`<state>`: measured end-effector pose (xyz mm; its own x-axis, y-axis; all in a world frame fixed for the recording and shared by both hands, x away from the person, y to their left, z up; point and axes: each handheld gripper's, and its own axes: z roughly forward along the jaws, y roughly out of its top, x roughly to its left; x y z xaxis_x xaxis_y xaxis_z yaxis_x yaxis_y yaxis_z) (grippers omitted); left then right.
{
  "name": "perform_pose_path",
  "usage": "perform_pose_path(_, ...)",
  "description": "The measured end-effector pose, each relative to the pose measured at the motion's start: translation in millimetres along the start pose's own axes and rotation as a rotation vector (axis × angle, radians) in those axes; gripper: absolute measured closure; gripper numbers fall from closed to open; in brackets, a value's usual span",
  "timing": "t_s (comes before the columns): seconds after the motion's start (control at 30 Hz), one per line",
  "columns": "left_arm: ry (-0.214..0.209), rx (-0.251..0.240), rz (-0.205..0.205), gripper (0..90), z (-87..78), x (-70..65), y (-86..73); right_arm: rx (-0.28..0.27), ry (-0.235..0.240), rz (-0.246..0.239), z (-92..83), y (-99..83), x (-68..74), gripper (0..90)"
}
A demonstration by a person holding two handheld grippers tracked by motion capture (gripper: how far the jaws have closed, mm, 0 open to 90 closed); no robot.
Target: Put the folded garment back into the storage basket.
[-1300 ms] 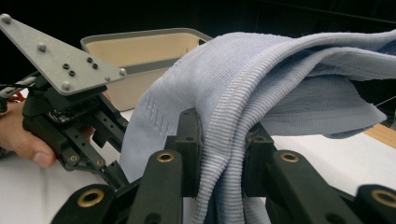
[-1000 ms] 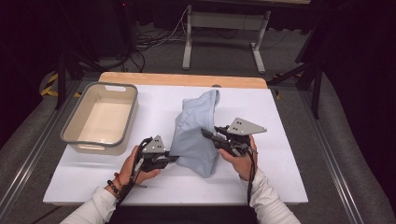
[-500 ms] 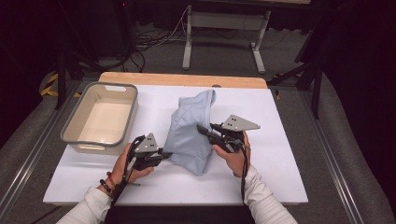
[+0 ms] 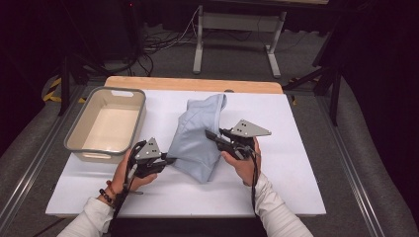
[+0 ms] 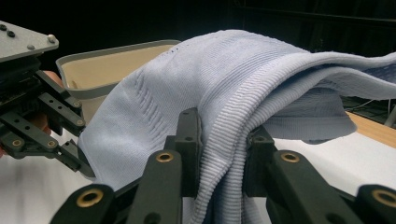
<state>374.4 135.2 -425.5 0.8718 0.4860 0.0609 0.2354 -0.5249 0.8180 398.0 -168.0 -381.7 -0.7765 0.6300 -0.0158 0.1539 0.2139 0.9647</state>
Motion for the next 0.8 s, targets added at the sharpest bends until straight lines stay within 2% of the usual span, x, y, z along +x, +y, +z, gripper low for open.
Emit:
perform_pose_path(0.2, 0.012, -0.009, -0.013, 79.7, -3.0, 2.2, -0.7, -0.007, -0.006, -0.006, 5.3, 2.7, 0.6, 72.8)
perform_pose_path(0.8, 0.046, -0.020, -0.018, 80.0, -15.7, 11.5, -1.3, -0.009, 0.000, -0.021, 23.0, 12.4, 0.0, 72.8)
